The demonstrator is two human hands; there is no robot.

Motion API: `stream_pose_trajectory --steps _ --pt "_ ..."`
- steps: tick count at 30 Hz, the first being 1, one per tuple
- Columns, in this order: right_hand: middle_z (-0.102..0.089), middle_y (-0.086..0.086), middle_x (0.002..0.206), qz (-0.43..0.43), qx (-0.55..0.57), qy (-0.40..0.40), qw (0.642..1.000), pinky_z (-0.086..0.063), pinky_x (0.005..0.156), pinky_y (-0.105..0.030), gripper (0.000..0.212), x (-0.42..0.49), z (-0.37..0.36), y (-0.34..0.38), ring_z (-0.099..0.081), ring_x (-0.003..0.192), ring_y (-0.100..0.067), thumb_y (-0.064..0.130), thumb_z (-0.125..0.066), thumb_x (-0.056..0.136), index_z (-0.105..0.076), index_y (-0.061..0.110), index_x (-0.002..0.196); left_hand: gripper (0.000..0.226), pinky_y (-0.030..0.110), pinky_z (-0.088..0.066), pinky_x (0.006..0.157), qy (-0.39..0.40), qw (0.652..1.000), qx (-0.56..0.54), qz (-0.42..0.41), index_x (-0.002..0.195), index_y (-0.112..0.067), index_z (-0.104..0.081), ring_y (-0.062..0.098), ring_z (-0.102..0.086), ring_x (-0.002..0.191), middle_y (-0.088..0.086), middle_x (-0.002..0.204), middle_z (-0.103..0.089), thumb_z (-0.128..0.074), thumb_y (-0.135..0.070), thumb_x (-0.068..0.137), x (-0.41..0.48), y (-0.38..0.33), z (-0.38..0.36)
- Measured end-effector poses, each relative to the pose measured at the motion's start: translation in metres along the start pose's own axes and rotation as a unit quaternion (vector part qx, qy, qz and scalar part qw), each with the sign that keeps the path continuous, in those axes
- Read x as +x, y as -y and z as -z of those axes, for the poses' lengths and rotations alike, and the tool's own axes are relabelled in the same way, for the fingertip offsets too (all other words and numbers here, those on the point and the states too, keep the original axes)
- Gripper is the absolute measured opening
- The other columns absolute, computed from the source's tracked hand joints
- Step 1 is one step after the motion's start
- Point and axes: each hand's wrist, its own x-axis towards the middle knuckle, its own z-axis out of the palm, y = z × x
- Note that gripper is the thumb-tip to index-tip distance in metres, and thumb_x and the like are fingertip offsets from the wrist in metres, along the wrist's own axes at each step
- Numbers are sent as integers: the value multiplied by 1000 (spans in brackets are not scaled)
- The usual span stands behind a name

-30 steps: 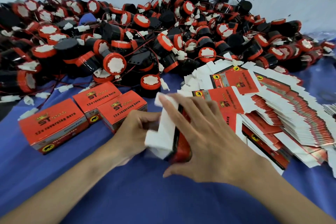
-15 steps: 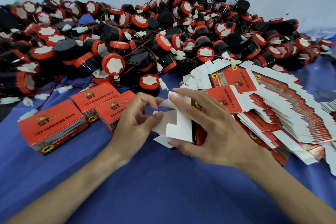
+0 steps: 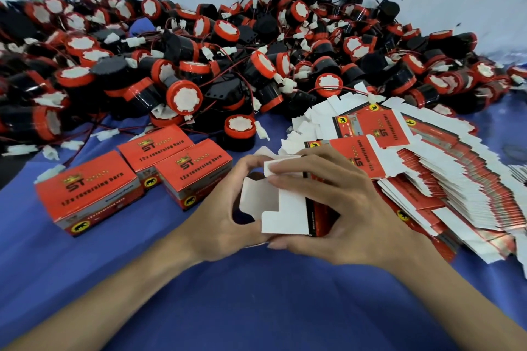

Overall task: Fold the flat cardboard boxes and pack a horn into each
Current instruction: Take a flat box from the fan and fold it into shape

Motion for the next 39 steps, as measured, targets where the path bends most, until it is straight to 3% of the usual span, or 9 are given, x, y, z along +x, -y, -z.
stream_pose_trajectory --steps 5,10,16,20,25,27,31,35,39 --pt "-70 -6 97 -2 -1 -4 1000 -46 81 -35 53 0 2 -3 -58 86 -30 49 -79 67 -74 1 89 70 31 -48 90 13 999 28 -7 130 -18 -39 20 -55 116 -7 123 -55 -69 -33 68 -1 1 1" --pt "-64 -5 73 -2 -15 1 1000 -42 73 -36 49 0 3 -7 -48 71 -28 50 -73 73 -68 3 64 69 18 -34 100 17 999 36 -13 131 -22 -40 10 -42 127 -15 128 -48 -56 -39 66 -1 2 1" --pt "-67 -7 77 -26 8 -33 999 -44 74 -39 41 -3 -1 -9 -54 72 -29 37 -69 80 -67 0 63 74 11 -41 85 -18 999 34 -16 124 -25 -39 -3 -53 104 -24 124 -45 -50 -79 74 -1 -4 -8" --pt "-56 -16 119 -77 43 -28 996 -44 86 -27 38 -3 -5 -3 -57 100 -20 36 -63 81 -68 0 69 48 6 -41 79 -60 996 50 -38 94 -18 -34 -11 -50 101 -5 119 -45 -58 -58 82 -1 -4 -12" --pt "-48 -8 136 -48 81 105 990 -35 104 -29 37 -2 2 -1 -47 124 -22 46 -68 75 -62 18 100 30 16 -47 71 -67 997 33 -25 89 -22 -31 -1 -51 94 -5 111 -42 -55 -39 83 -2 -1 -13" --pt "-49 -5 135 -34 83 116 989 -33 105 -31 37 -3 4 -4 -45 125 -24 42 -71 74 -56 26 105 35 21 -47 72 -89 994 61 -24 92 -20 -30 7 -48 95 -4 106 -37 -54 -43 83 -1 3 -13" --pt "-57 -6 120 -41 65 43 996 -38 97 -30 35 -4 -2 -5 -53 110 -24 37 -72 73 -63 7 88 40 27 -49 83 -135 988 55 -39 89 -15 -28 2 -48 104 -7 100 -36 -57 -41 81 2 4 -14" --pt "-60 -5 113 -68 69 17 995 -40 94 -27 48 -5 -5 -7 -54 106 -25 41 -70 72 -57 2 95 32 24 -47 72 -128 990 48 -28 85 -21 -35 5 -50 90 -21 95 -47 -57 -44 81 4 4 -10" --pt "-61 -7 107 -47 70 9 996 -44 89 -34 50 -6 -9 -5 -55 102 -26 41 -69 72 -58 0 99 25 24 -43 69 -108 990 71 -61 83 -13 -39 15 -51 84 -11 92 -50 -56 -31 83 5 2 -8"
